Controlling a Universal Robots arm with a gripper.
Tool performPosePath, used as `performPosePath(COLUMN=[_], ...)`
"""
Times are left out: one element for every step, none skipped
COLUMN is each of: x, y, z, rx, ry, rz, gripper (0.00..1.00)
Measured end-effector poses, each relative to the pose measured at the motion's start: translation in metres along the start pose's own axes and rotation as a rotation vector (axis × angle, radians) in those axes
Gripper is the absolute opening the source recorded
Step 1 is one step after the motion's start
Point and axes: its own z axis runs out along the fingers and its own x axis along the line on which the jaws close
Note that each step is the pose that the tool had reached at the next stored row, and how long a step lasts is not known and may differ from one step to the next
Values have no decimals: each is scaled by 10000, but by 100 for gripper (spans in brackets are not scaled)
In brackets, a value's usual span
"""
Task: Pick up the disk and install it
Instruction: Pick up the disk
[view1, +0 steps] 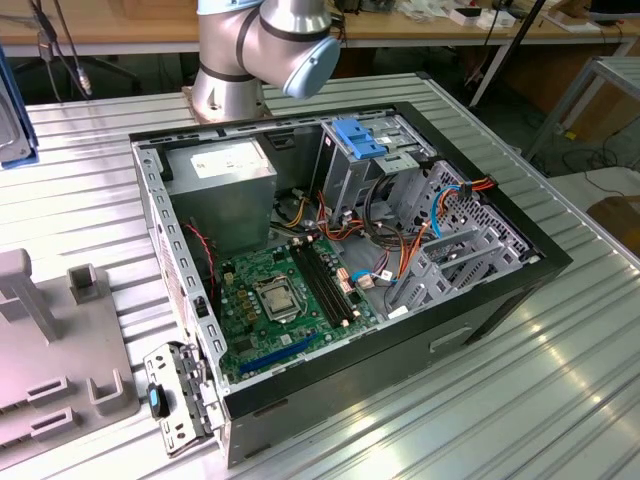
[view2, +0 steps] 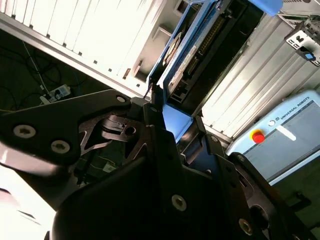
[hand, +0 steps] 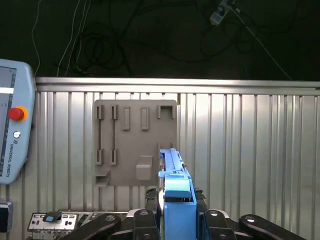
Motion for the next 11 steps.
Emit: performPosePath(x=[0, 0, 1, 1, 1, 1, 1, 2, 2, 2, 2], y=[-36, -63, -86, -114, -136, -153, -171, -190, -206, -225, -239], z=[1, 1, 2, 2, 2, 2, 2, 3, 3, 4, 4], rx=[0, 1, 1, 1, 0, 0, -1, 0, 0, 1, 0], ry=[0, 0, 0, 0, 0, 0, 0, 0, 0, 0, 0], rz=[1, 1, 1, 1, 1, 0, 1, 0, 1, 0, 0], gripper=[37, 37, 37, 37, 37, 37, 37, 37, 37, 37, 37])
